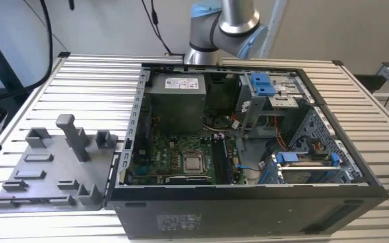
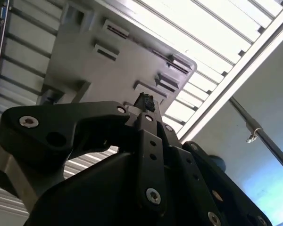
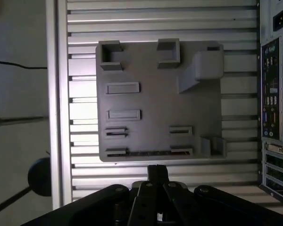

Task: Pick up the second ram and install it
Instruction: 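Reach for the second ram, then pick up the second ram and move it above second insertion slot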

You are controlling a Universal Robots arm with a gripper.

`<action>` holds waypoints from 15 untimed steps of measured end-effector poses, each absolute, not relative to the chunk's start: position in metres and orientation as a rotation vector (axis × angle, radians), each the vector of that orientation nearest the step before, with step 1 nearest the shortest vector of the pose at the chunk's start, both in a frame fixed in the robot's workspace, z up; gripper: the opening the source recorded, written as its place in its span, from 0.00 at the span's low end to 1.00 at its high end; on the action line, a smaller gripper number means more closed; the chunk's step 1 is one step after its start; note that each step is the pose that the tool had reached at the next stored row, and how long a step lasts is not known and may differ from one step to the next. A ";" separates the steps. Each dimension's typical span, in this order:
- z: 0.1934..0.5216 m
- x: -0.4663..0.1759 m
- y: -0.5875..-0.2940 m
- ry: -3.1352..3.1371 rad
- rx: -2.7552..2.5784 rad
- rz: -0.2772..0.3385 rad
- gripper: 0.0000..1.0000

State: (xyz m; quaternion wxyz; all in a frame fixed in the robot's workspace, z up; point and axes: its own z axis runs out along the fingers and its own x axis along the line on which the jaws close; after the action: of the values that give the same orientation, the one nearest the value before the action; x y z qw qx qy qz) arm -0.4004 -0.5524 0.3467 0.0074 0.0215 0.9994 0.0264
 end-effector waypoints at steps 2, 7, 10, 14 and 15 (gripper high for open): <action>0.346 -0.400 -0.557 3.125 0.067 0.083 0.11; 0.346 -0.400 -0.558 3.125 0.066 0.083 0.11; 0.346 -0.400 -0.558 3.125 0.064 0.083 0.11; 0.346 -0.400 -0.558 3.125 0.059 0.083 0.11; 0.346 -0.400 -0.558 3.125 0.058 0.083 0.11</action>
State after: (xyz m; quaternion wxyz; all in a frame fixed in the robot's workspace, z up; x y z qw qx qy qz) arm -0.3996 -0.5580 0.3459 0.0073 0.0186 0.9995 0.0264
